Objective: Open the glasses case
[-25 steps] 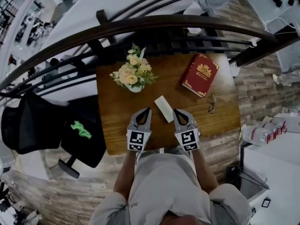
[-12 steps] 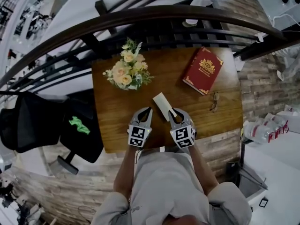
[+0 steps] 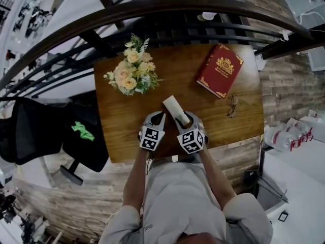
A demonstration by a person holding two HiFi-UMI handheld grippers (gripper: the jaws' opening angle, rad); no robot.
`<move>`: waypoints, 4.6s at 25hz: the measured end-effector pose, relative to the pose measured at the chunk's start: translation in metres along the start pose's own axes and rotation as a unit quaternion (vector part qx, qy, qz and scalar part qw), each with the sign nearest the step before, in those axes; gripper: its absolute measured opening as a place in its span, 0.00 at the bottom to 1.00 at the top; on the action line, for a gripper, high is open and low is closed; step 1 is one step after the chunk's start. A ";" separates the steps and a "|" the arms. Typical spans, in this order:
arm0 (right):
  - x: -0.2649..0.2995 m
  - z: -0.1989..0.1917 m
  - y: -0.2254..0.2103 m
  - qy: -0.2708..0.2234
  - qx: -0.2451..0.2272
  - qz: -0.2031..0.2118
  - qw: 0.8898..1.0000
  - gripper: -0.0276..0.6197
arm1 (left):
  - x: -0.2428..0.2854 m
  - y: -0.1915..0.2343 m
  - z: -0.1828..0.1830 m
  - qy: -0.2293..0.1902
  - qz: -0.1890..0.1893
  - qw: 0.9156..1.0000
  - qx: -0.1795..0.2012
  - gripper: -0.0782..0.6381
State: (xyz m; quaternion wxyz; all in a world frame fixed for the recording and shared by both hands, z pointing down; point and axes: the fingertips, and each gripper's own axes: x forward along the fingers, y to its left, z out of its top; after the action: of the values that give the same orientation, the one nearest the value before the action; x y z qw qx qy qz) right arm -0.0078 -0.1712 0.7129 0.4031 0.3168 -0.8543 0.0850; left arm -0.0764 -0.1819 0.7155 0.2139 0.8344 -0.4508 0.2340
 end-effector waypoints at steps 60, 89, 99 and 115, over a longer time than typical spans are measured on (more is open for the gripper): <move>0.022 -0.032 0.005 0.031 0.103 0.096 0.990 0.48 | 0.042 -0.004 -0.016 0.066 0.000 0.997 0.028 0.14; 0.031 -0.033 0.018 0.083 -0.017 0.059 0.995 0.59 | 0.042 -0.014 -0.017 0.066 -0.014 0.997 0.022 0.14; 0.017 -0.028 0.008 0.065 0.023 0.064 0.996 0.53 | 0.043 -0.014 -0.019 0.064 -0.018 0.998 0.016 0.14; -0.003 -0.020 -0.008 0.020 0.070 0.065 0.995 0.34 | 0.043 -0.015 -0.018 0.065 -0.021 0.998 0.017 0.14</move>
State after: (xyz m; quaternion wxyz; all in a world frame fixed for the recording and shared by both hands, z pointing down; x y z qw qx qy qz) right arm 0.0111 -0.1680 0.7233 0.3901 0.2863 -0.8571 0.1771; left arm -0.0464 -0.1924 0.7525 0.2339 0.8303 -0.4140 0.2906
